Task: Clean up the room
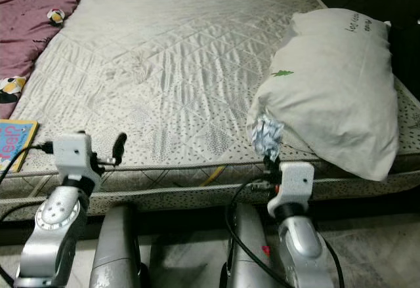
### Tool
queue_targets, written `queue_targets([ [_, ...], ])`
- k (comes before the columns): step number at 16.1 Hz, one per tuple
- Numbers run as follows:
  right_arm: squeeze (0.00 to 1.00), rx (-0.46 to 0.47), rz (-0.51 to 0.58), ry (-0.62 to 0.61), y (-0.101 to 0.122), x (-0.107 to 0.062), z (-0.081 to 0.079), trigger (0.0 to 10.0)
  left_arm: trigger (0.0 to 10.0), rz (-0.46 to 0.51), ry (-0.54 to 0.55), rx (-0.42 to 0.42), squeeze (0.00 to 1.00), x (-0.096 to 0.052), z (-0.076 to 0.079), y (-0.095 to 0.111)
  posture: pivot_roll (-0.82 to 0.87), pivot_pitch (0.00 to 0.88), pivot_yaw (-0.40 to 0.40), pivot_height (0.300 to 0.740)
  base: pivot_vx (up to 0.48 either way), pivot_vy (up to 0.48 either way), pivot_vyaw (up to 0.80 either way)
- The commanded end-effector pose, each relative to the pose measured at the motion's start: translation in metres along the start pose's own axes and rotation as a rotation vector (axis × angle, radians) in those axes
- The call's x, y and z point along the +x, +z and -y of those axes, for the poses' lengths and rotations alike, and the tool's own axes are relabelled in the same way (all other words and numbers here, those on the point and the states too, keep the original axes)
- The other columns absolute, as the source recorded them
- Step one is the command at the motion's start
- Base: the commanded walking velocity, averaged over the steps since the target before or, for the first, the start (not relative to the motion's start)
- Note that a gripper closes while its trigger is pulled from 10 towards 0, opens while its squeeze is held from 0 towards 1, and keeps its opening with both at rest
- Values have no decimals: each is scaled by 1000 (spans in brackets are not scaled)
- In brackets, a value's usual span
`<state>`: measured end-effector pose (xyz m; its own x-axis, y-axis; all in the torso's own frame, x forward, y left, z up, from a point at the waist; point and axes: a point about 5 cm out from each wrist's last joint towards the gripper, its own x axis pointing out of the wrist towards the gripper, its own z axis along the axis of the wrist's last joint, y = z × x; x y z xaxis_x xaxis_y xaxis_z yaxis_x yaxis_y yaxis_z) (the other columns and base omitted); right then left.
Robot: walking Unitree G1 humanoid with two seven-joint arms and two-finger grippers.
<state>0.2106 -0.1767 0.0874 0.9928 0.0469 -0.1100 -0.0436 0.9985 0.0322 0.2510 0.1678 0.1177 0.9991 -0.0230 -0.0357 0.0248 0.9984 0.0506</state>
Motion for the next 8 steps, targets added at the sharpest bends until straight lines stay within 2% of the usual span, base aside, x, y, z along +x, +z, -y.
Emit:
queue_targets([
  [1,0,20,20,27,8,1,-5,10000,10000,2,-12,-17,0,2,1,0,-4,0,2,510,0,0,0],
  [5,0,78,50,44,21,16,-19,10000,10000,0,-39,-31,0,4,5,-3,2,0,29,550,0,0,0],
  [8,0,100,62,38,27,23,-19,10000,10000,-15,-38,-42,0,4,6,-5,-5,0,32,574,0,0,0],
])
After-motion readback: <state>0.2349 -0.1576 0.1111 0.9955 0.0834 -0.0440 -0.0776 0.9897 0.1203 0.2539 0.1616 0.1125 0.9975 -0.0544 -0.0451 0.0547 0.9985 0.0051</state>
